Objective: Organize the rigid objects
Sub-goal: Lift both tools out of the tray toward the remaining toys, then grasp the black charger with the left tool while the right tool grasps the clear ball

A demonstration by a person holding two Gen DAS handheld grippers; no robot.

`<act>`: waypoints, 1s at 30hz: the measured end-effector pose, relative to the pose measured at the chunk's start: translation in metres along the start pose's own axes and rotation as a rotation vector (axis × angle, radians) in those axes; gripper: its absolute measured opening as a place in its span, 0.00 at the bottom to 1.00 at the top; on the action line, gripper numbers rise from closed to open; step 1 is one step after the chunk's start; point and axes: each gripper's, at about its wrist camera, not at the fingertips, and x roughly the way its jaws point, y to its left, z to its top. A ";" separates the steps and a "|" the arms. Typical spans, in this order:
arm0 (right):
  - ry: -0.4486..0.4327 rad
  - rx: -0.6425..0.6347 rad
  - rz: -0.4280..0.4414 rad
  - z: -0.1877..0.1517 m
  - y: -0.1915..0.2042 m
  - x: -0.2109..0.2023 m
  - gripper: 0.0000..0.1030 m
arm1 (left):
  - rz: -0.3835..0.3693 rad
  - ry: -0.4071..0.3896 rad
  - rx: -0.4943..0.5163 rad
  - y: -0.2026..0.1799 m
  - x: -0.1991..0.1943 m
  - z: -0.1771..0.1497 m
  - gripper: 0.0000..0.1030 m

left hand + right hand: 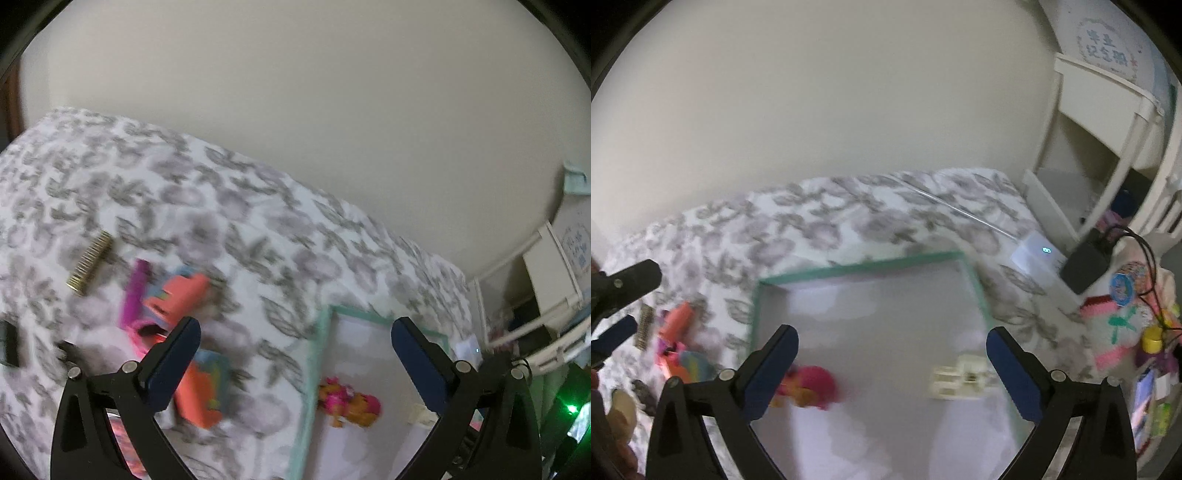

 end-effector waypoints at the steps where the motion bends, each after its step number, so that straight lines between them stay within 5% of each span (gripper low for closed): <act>1: -0.007 0.004 0.021 0.001 0.006 -0.002 1.00 | 0.020 -0.016 0.000 0.005 -0.005 0.003 1.00; 8: -0.027 -0.069 0.132 0.001 0.053 -0.015 1.00 | 0.159 -0.096 -0.027 0.055 -0.050 0.023 1.00; 16: -0.030 -0.195 0.262 -0.009 0.116 -0.034 1.00 | 0.417 -0.128 -0.033 0.114 -0.098 0.033 1.00; 30: 0.098 -0.383 0.374 -0.054 0.198 -0.031 1.00 | 0.511 -0.023 -0.118 0.222 -0.102 0.007 1.00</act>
